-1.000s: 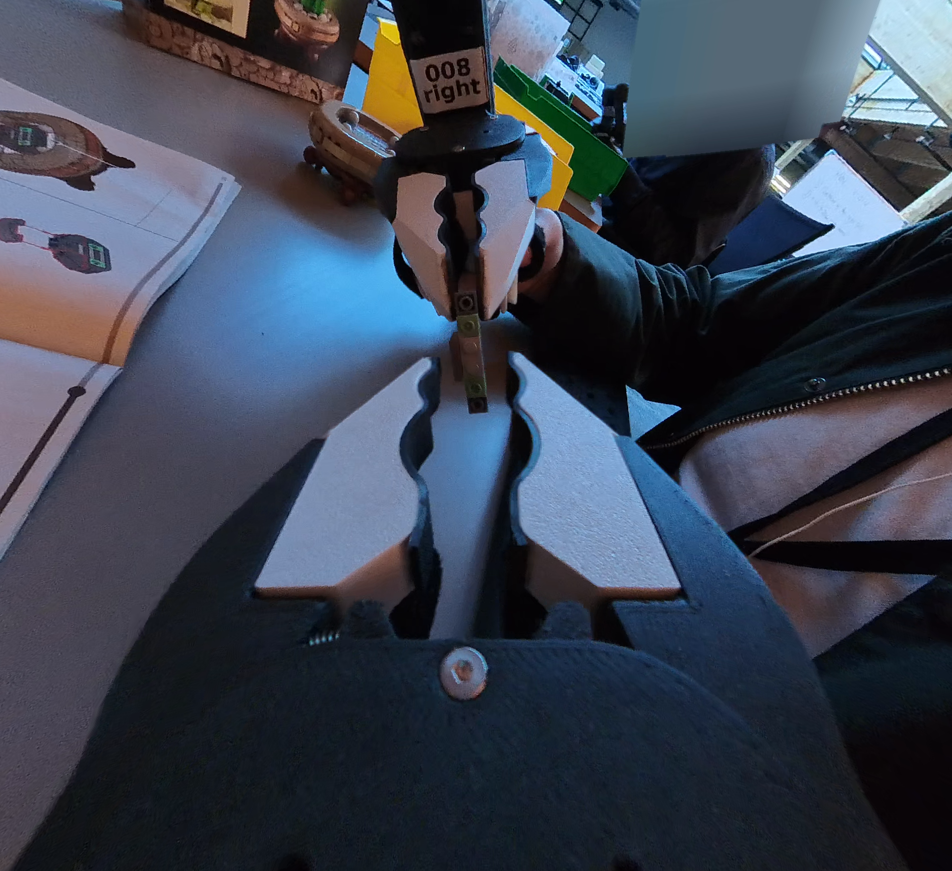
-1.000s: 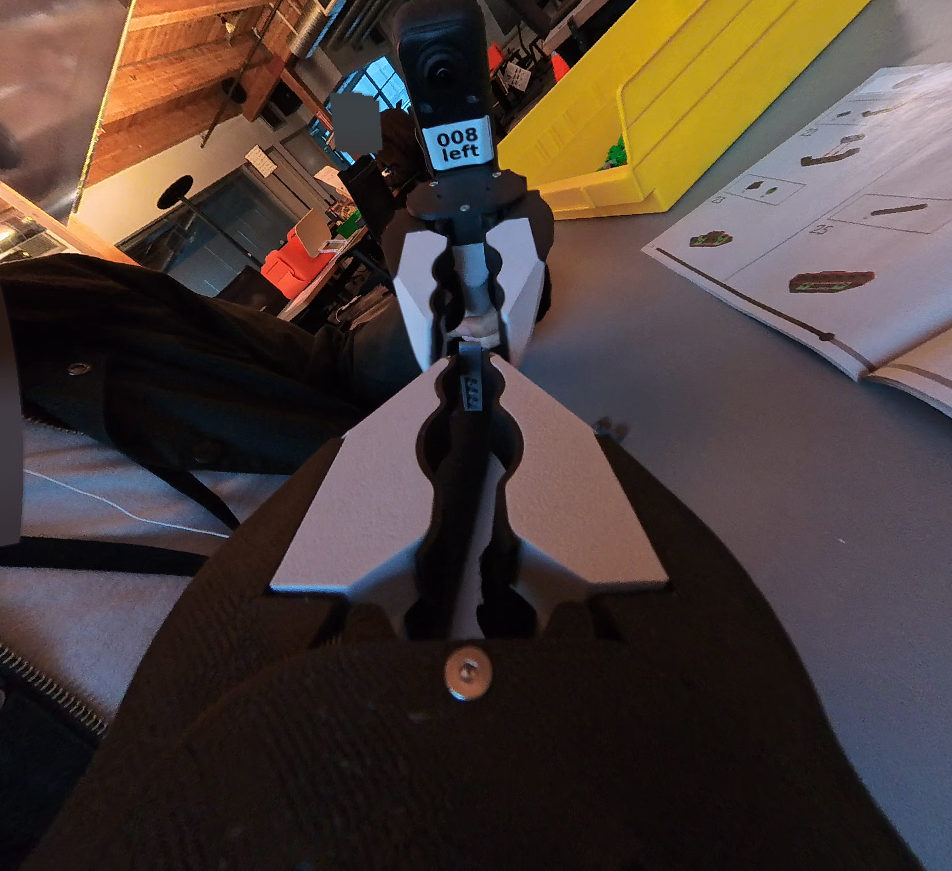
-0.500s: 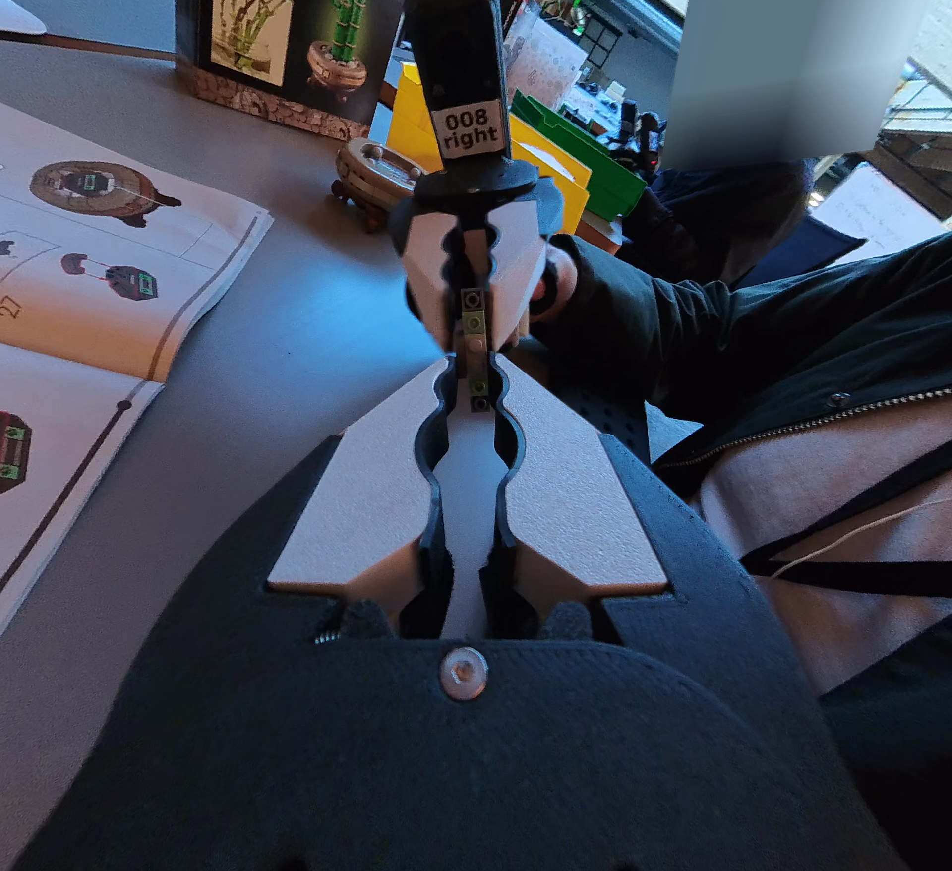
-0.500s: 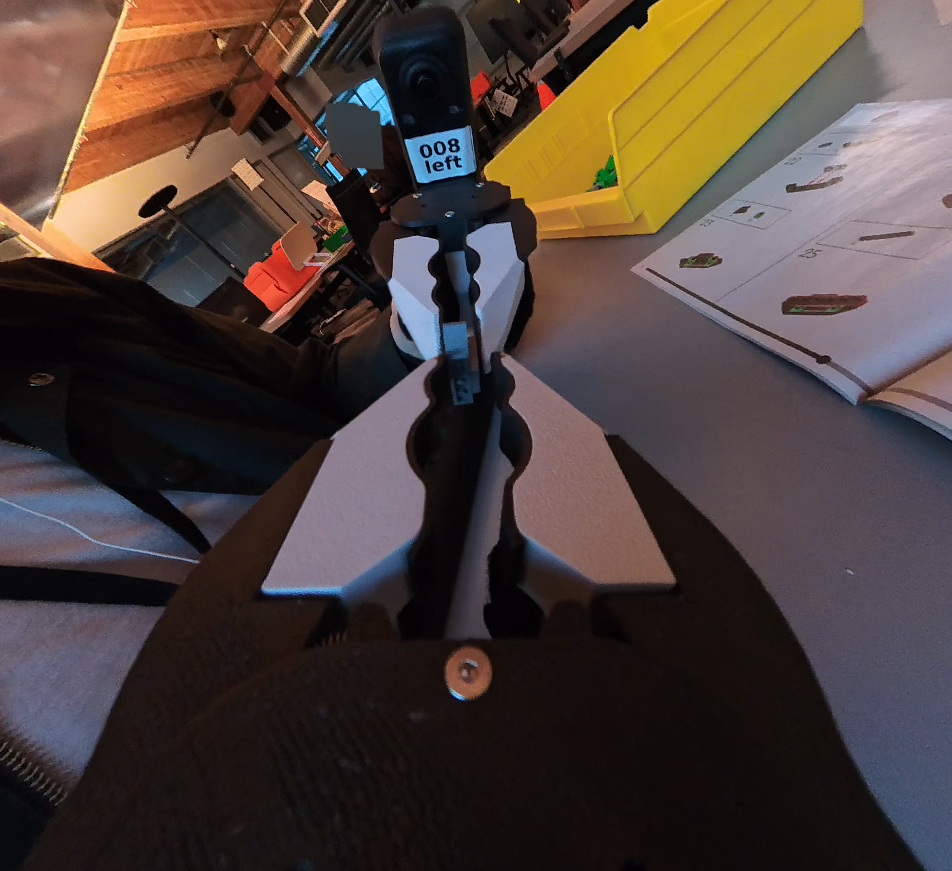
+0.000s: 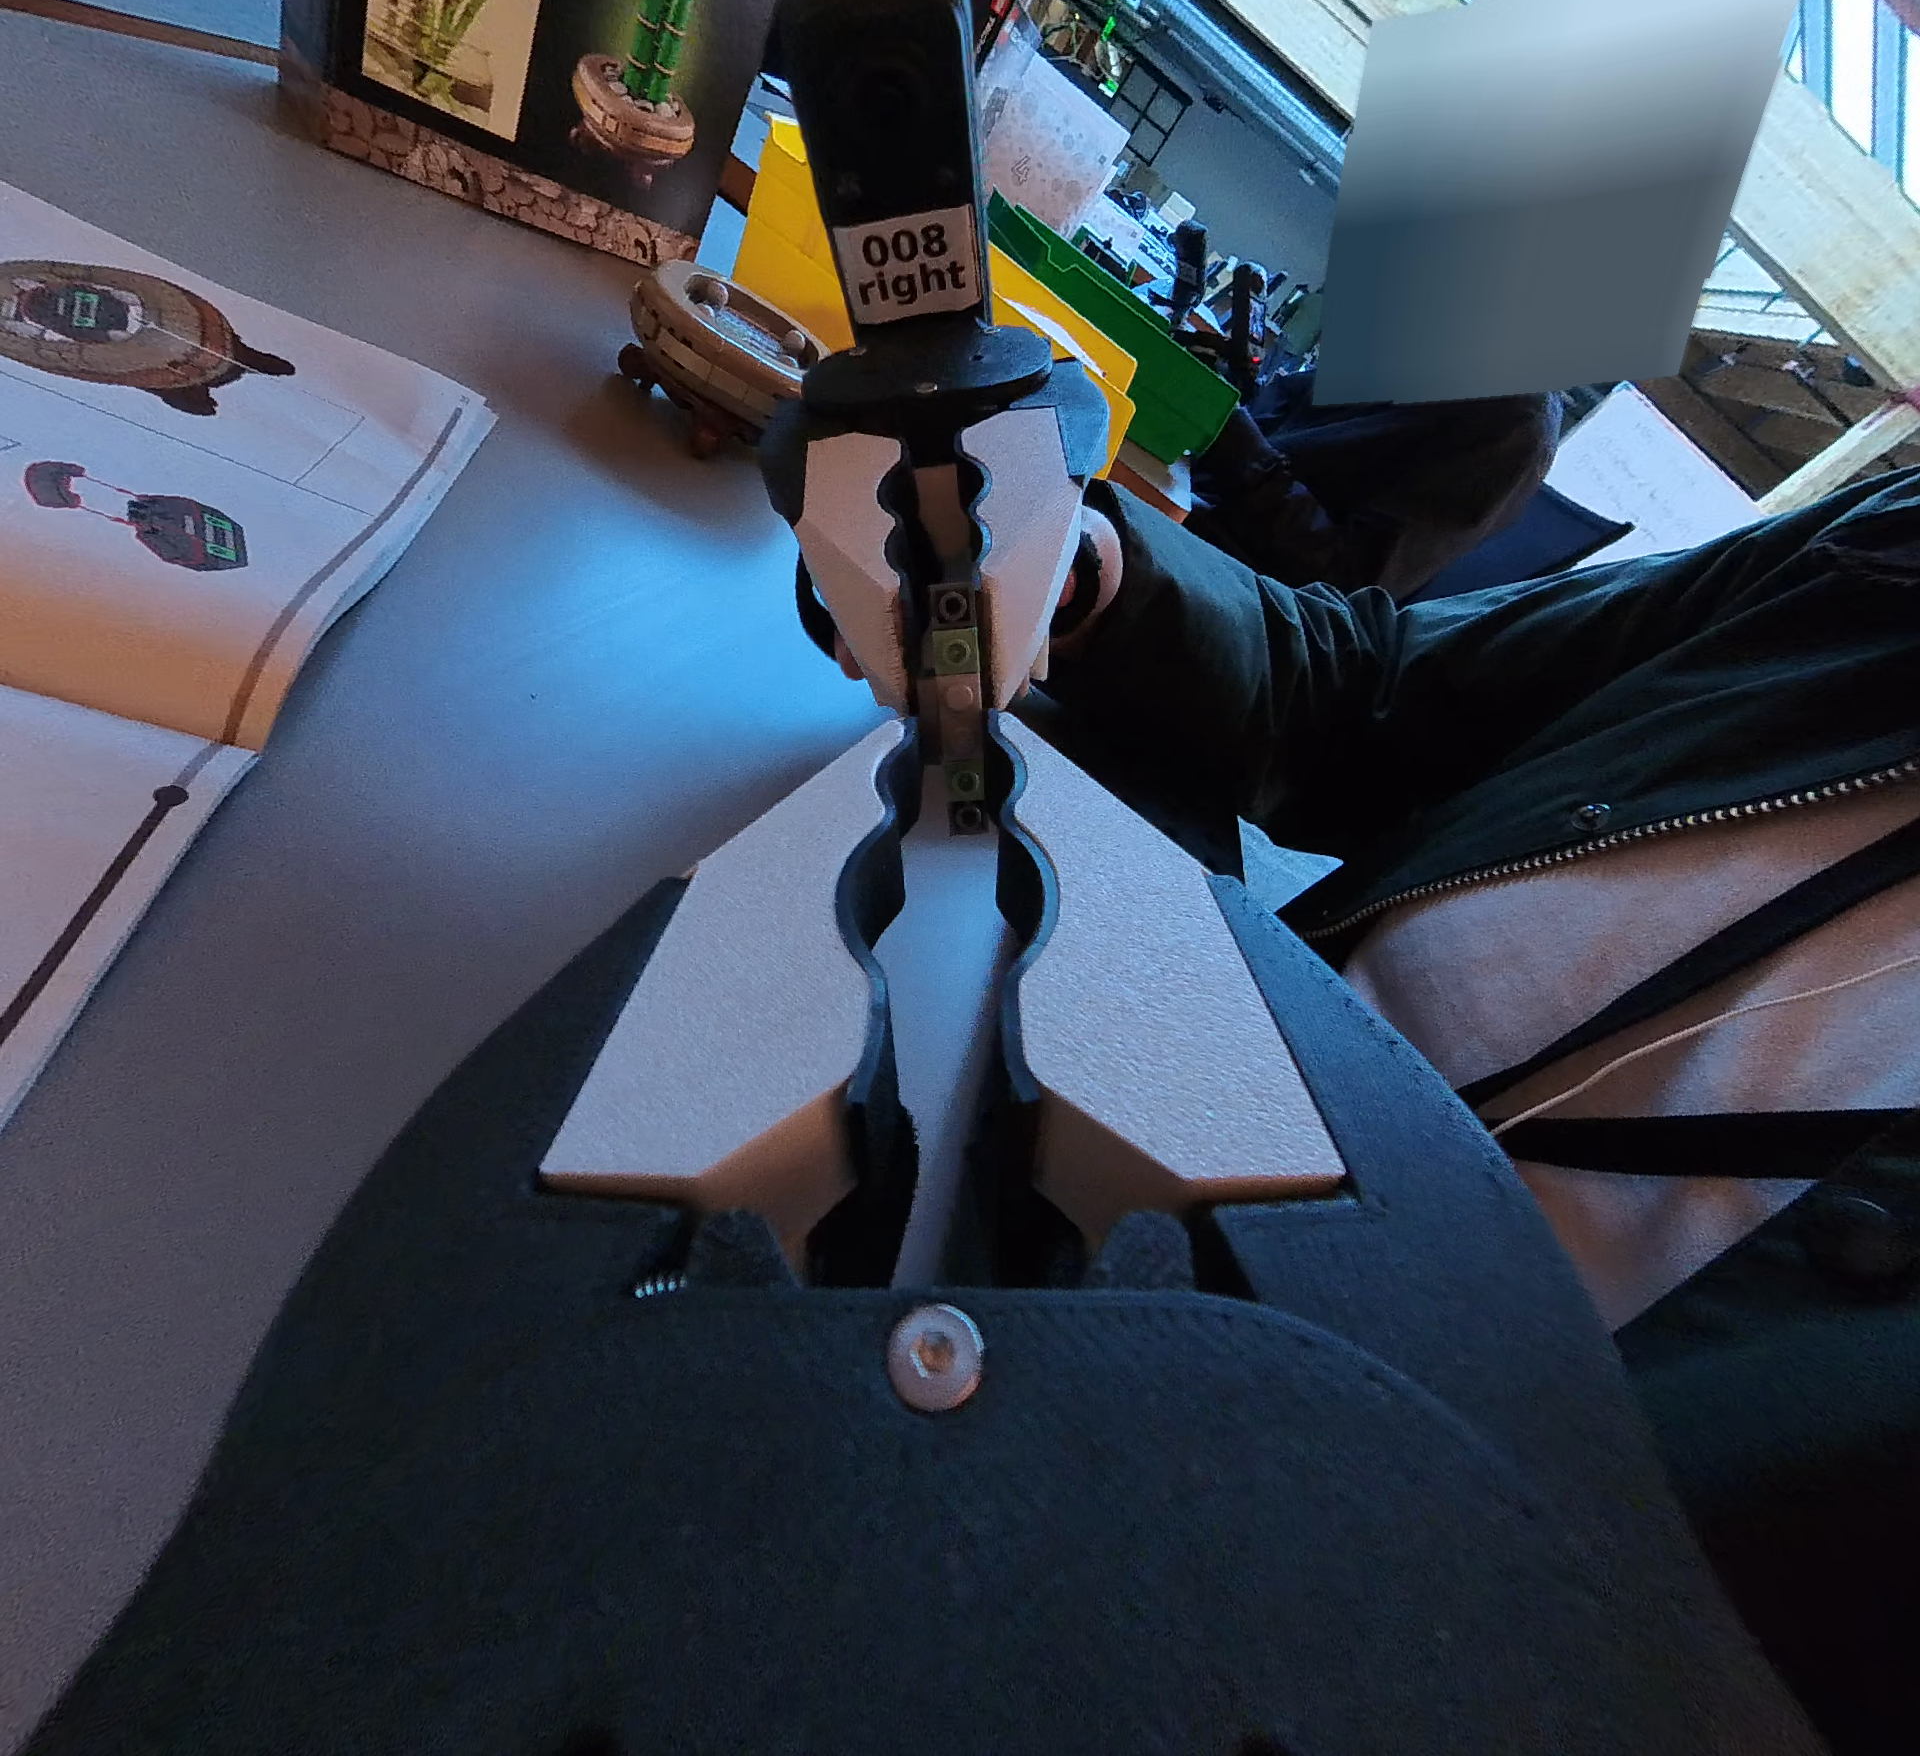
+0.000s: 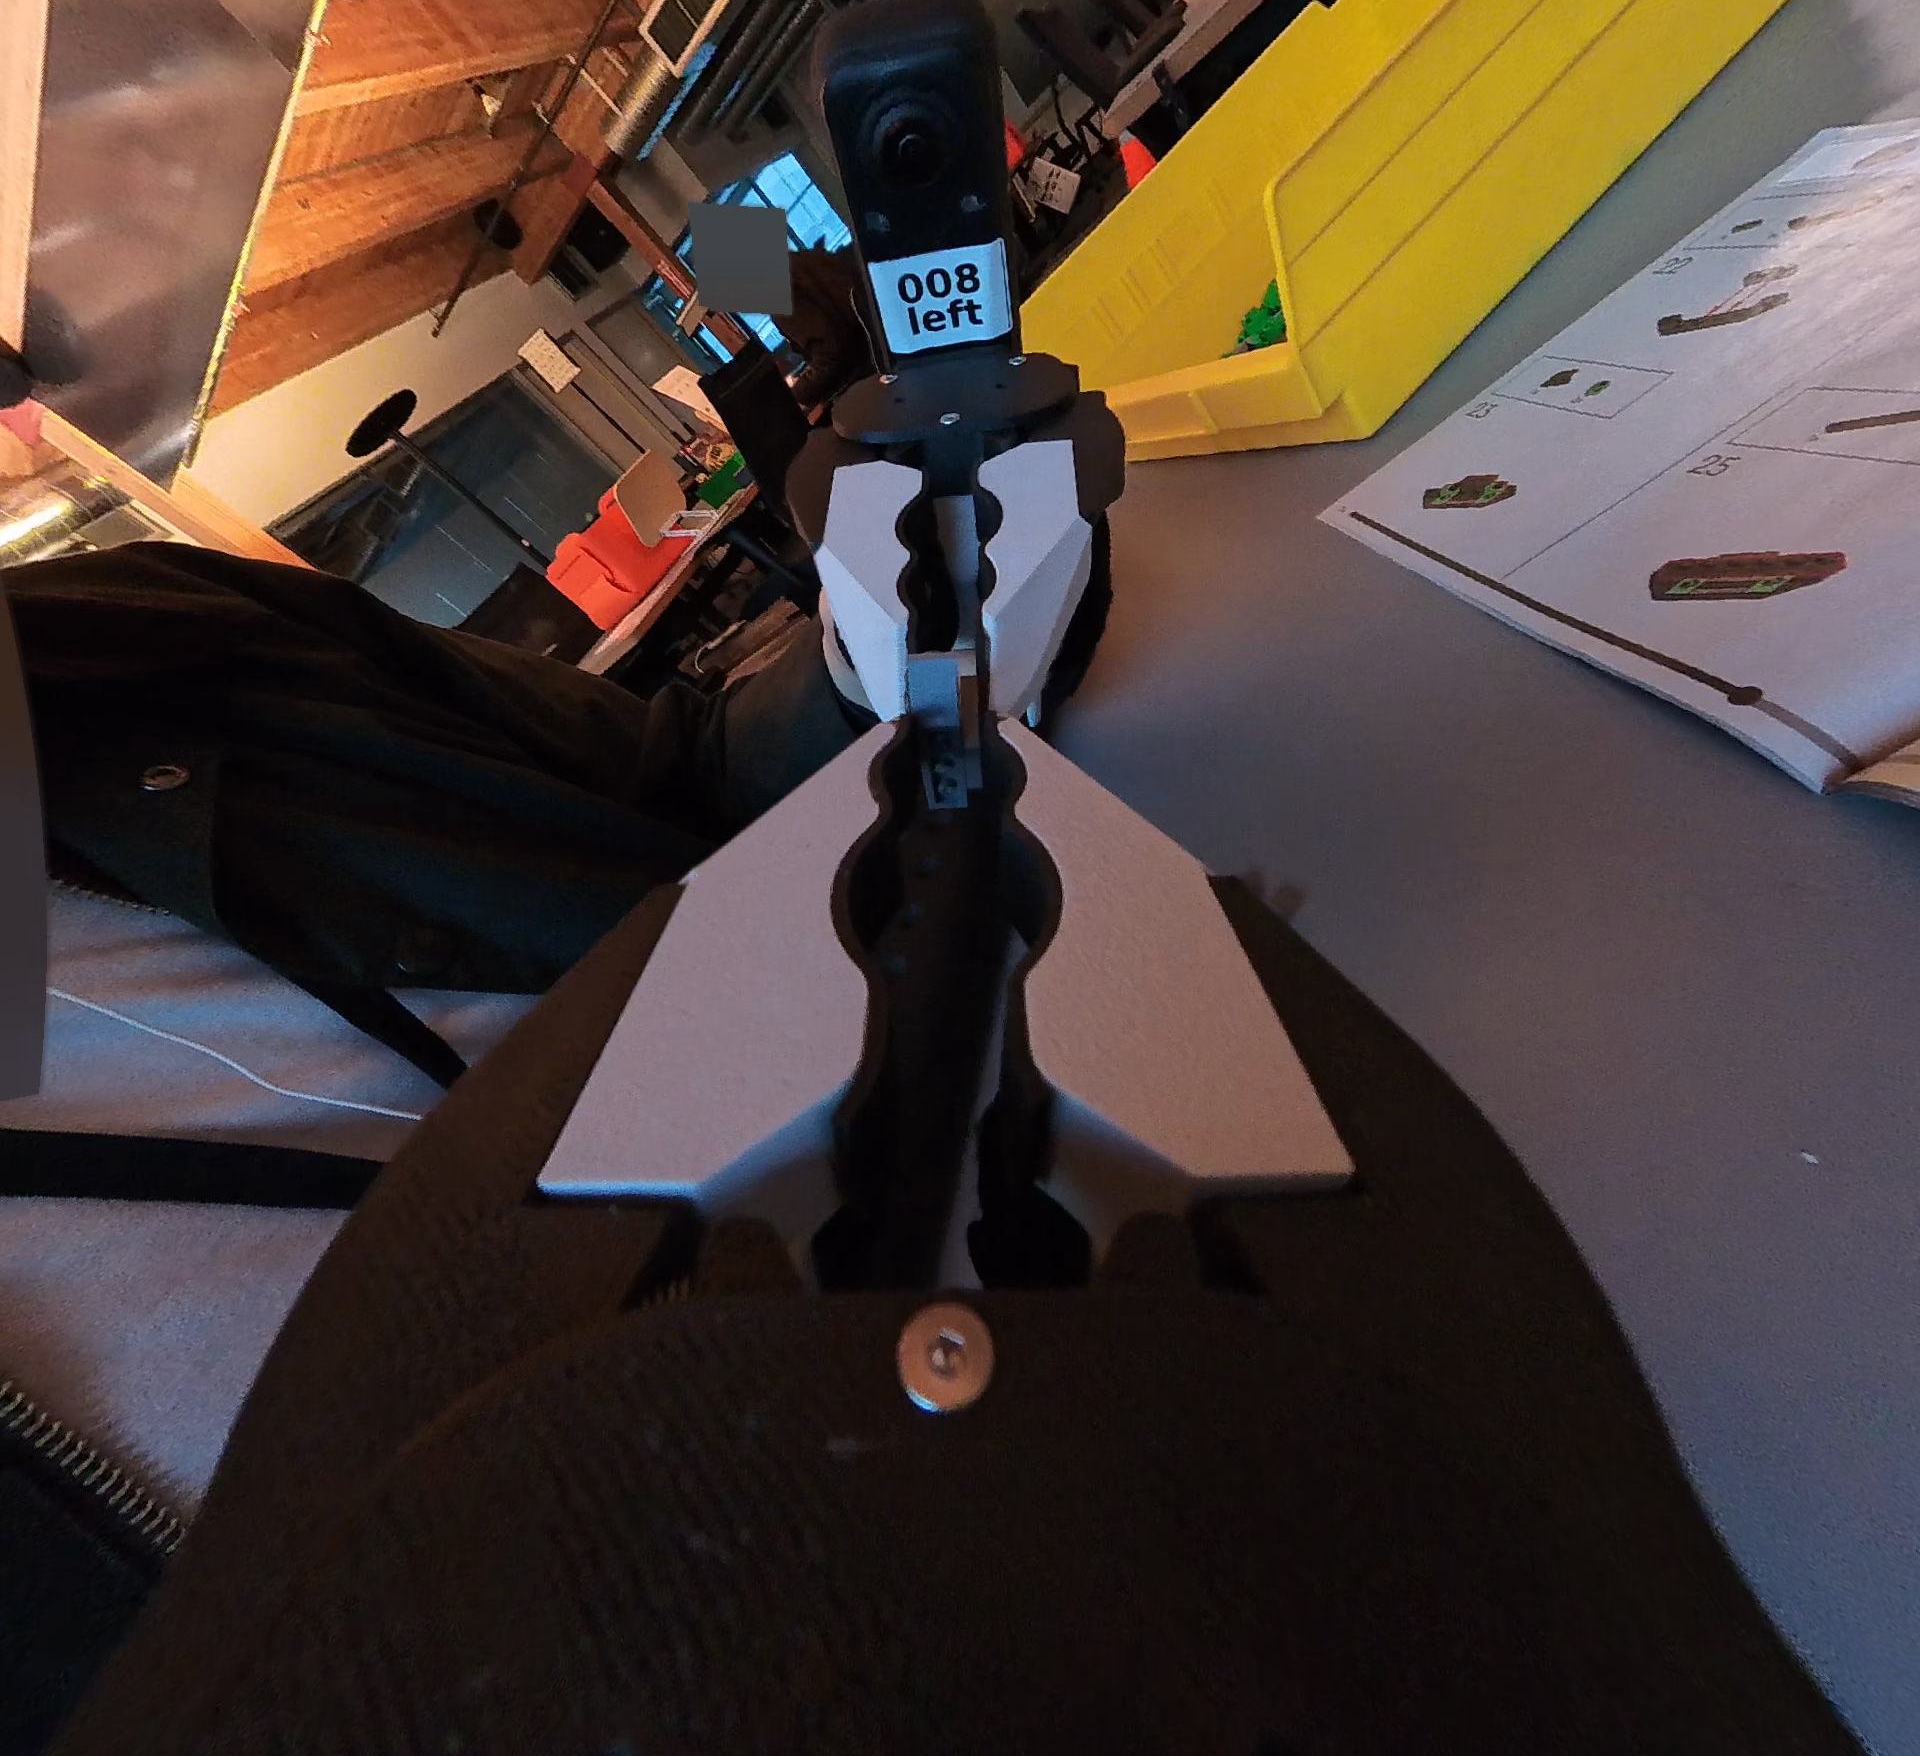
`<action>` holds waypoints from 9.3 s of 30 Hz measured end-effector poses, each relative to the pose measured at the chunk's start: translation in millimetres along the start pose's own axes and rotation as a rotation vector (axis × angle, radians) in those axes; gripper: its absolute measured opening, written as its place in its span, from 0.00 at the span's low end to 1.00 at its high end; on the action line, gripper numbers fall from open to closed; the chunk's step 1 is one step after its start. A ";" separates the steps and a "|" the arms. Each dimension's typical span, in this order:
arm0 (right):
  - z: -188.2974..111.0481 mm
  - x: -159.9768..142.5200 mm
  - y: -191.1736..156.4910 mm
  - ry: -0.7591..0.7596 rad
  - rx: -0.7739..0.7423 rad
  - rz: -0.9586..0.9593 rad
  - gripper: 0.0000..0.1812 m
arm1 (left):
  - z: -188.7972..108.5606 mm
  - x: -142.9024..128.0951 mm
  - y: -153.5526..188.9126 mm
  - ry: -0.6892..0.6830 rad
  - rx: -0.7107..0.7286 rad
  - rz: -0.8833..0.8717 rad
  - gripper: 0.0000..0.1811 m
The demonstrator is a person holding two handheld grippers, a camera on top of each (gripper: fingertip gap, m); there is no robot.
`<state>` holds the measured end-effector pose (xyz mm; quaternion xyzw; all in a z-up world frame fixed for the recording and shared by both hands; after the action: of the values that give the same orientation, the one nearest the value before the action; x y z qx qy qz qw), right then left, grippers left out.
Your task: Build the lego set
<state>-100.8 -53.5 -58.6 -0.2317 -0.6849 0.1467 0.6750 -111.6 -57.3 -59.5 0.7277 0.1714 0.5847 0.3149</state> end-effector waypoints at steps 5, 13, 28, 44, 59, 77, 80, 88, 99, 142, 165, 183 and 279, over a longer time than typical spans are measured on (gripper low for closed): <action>0.5 0.2 -2.1 -0.008 0.001 -0.016 0.05 | -0.6 0.4 2.3 0.004 -0.023 -0.009 0.05; 1.4 0.0 -1.8 0.004 0.011 0.003 0.06 | -2.4 1.5 1.4 0.014 -0.042 -0.048 0.05; 1.4 -4.4 -0.4 -0.058 -0.030 -0.010 0.05 | -2.6 3.0 -0.4 0.025 -0.066 -0.098 0.06; -0.3 -5.0 1.3 -0.060 -0.036 -0.006 0.05 | -0.4 -0.7 -3.0 0.000 -0.034 -0.078 0.05; 0.5 -3.4 -5.0 -0.074 -0.030 -0.060 0.05 | -0.1 -0.6 5.3 -0.013 -0.069 -0.067 0.05; 0.2 5.0 -22.6 -0.050 0.027 -0.172 0.05 | -3.1 4.2 21.8 0.008 -0.226 -0.169 0.05; 0.1 5.3 -21.4 -0.046 0.020 -0.167 0.05 | -3.6 5.4 20.4 0.013 -0.215 -0.163 0.05; -8.4 10.9 -15.2 -0.007 0.000 -0.103 0.05 | -16.4 20.1 14.3 0.124 -0.212 -0.178 0.09; -0.5 -1.3 -5.3 -0.050 -0.017 -0.011 0.06 | -0.7 3.3 3.5 0.010 -0.070 -0.085 0.05; -18.8 26.3 -8.3 0.138 0.040 -0.020 0.03 | -14.7 19.9 7.3 0.131 -0.197 -0.211 0.08; -8.1 17.5 -3.0 0.086 -0.038 -0.092 0.07 | -3.6 10.0 0.4 0.067 0.066 0.091 0.05; -10.7 24.4 -0.4 0.115 -0.098 -0.158 0.05 | -7.1 16.7 -0.7 0.116 0.049 0.052 0.05; 5.7 1.8 2.6 -0.188 -0.364 -0.683 0.08 | -19.3 23.9 -1.5 0.137 -0.069 -0.086 0.15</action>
<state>-106.1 -49.8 -58.6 -0.0924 -0.7960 -0.1894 0.5674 -123.8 -36.5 -40.5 0.6666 0.2034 0.6247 0.3520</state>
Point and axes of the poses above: each gripper's, where its closed fingertips meet, z out along the fingers, x out of its top, y = z × x across the jaws, the point moved 1 cm from there along -z, back along the fingers, and after that the axes turned 9 degrees about -z, right-handed, at the moved point
